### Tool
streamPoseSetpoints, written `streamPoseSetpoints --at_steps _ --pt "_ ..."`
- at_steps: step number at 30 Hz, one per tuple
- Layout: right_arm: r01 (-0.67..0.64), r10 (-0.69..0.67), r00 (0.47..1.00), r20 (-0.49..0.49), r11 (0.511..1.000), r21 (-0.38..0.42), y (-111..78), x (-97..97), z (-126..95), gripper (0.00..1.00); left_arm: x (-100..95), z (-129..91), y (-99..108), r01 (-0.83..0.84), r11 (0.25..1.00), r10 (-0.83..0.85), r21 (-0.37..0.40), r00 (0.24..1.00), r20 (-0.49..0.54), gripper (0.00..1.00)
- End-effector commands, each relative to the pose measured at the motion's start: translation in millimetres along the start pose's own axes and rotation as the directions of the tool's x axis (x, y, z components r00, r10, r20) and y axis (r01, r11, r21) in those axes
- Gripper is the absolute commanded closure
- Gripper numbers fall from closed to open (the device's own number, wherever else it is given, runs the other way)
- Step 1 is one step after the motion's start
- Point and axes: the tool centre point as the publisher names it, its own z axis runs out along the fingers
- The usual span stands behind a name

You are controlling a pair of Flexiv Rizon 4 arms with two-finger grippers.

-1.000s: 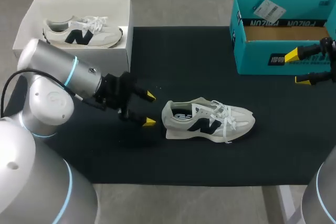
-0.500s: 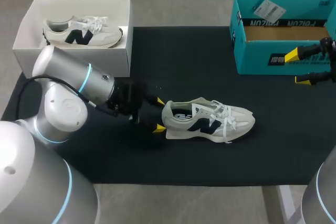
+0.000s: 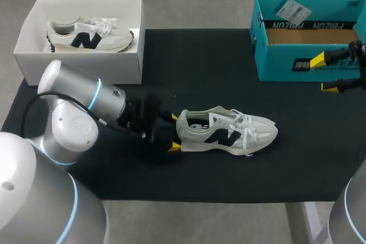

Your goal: Take the shoe out of the shoebox, open the shoe tongue, remove and reinsert the insole, then place the shoe into the shoebox

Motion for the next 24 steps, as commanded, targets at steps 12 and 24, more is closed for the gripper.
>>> streamPoseSetpoints --at_steps 12,24 --pt "-0.001 0.001 1.0 0.002 1.0 0.0 -0.5 0.1 0.1 0.0 -1.3 22.5 -4.3 0.012 0.999 -0.013 0.036 1.0 0.018 0.0" --pt "-0.001 0.001 1.0 0.002 1.0 0.0 -0.5 0.1 0.1 0.0 -5.2 31.2 -6.7 0.012 0.998 -0.012 0.058 1.0 0.004 0.0"
